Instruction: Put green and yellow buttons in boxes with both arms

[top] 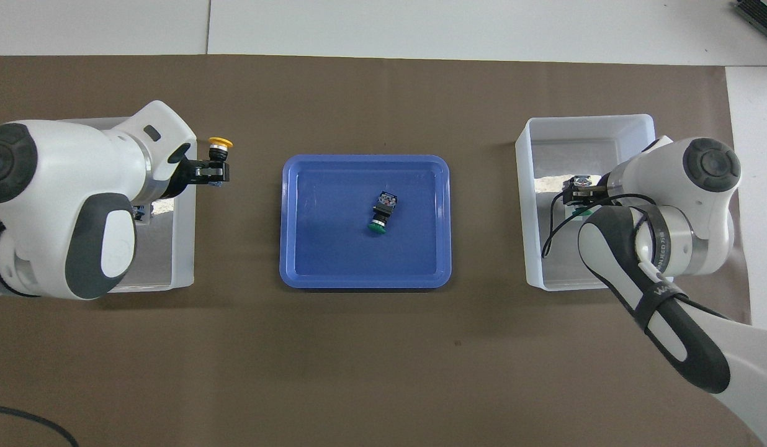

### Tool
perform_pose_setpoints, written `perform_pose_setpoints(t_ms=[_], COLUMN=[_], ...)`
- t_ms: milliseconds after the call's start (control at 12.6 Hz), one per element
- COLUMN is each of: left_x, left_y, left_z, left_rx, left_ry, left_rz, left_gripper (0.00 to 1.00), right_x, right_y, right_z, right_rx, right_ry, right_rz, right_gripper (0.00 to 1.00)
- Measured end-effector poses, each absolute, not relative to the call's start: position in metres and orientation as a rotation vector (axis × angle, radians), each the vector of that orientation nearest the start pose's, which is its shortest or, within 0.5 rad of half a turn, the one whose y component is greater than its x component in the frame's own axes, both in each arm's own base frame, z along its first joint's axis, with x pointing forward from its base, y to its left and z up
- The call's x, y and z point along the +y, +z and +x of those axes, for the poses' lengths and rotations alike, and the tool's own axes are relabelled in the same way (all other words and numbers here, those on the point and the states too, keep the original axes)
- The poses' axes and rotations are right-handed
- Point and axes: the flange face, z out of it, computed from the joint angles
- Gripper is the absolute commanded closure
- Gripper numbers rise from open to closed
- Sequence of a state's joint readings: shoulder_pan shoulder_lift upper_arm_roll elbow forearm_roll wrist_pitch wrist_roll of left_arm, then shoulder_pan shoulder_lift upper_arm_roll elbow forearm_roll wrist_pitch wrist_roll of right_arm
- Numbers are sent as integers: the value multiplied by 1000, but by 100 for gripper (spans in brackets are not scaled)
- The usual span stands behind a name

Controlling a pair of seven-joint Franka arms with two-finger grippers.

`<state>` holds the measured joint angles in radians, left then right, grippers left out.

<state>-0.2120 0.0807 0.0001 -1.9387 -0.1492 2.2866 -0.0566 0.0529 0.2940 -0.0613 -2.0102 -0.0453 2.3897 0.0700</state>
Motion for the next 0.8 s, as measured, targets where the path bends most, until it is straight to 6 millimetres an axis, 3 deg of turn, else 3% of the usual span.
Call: perform_pose_setpoints(t_ms=[159,319,558,637,797], left_x=[-92,-57,-11,6,35], left_y=[475,470,463,460,448], left_z=[598,604,605,604,599], left_rx=[140,169,204,225,230], left_ry=[-428,-426,-420,-416,-408], left_rz=[-3253,-3233,-3209,-3199,-3186], left_gripper=[100,100,100,100,100], right_x=[5,36,117,143,195], right_y=[344,393,442,447,440], right_z=[615,623,625,623,616], right_rx=[57,143,337,405,542], right_ry=[-217,-266,-268,-274,-253], right_rz=[-3177,-3156,-3111,-3088,-3032], right_gripper=[0,0,0,0,0])
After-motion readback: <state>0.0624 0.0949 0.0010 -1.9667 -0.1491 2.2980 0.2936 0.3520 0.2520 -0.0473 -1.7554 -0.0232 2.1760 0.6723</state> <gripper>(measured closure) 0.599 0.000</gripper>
